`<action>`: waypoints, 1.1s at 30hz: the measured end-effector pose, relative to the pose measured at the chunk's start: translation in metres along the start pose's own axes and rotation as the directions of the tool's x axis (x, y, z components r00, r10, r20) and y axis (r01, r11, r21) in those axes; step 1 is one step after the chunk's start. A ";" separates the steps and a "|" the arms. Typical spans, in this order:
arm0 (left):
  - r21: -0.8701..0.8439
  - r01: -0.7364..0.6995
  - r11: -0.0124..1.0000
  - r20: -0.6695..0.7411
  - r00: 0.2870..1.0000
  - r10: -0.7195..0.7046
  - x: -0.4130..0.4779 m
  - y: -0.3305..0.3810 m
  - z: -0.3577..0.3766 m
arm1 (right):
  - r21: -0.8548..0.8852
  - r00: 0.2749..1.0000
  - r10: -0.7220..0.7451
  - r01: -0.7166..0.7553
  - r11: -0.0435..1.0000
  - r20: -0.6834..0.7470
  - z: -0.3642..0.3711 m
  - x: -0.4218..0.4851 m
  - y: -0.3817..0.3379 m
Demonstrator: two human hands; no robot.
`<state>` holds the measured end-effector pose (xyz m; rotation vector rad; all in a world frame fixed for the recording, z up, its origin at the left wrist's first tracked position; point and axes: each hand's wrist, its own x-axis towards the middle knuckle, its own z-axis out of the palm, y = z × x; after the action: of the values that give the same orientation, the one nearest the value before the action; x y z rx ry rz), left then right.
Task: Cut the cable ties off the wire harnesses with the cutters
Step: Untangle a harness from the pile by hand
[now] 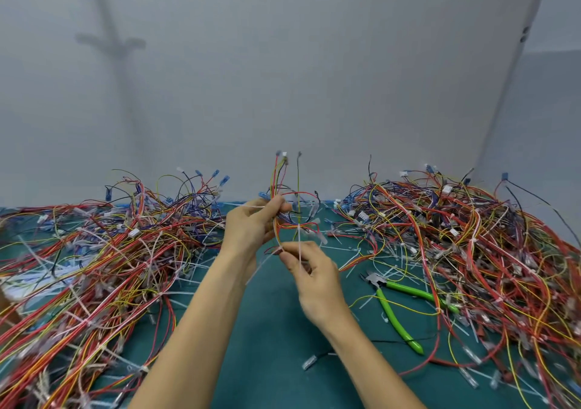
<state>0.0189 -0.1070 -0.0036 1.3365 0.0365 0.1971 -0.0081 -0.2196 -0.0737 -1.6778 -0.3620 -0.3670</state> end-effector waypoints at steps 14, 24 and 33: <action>-0.177 -0.157 0.972 0.068 0.983 0.171 -0.001 -0.027 -0.005 | 0.036 0.993 0.113 -0.112 0.993 -0.017 -0.005 0.001 0.010; -0.210 -0.189 0.959 -0.059 0.982 0.181 -0.004 -0.045 -0.016 | 0.062 0.984 0.050 -0.040 0.997 -0.171 -0.015 0.001 0.003; -0.379 -0.138 0.915 -0.025 0.990 0.139 -0.010 -0.039 -0.016 | 0.011 0.989 0.083 -0.085 0.996 0.120 -0.010 0.002 0.000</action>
<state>0.0113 -0.1017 -0.0461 0.9500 -0.0961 0.3070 -0.0070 -0.2296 -0.0720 -1.6980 -0.3799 -0.2010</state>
